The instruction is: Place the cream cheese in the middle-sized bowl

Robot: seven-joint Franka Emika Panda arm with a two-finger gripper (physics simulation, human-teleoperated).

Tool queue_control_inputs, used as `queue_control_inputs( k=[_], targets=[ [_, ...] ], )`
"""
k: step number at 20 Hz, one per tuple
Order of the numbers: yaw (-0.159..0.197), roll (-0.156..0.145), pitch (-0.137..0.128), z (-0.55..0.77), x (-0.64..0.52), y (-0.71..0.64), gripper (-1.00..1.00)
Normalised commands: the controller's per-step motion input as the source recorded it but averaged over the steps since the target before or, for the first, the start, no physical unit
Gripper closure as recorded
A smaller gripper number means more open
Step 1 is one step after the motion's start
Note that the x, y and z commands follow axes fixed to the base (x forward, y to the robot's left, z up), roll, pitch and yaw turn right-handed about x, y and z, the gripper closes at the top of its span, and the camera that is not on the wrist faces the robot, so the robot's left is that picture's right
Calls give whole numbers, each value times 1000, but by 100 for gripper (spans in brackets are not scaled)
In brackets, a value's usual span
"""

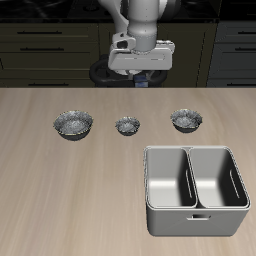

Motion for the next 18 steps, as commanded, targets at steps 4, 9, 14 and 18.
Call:
queue_control_inputs(
  k=[4, 9, 14, 18],
  targets=[
    [-8, 62, 8, -65, 17, 474, 100],
    [-10, 50, 6, -19, 25, 449, 100],
    [-32, 33, 23, -51, -13, 354, 100],
    [15, 25, 0, -59, -54, 358, 100]
  ],
)
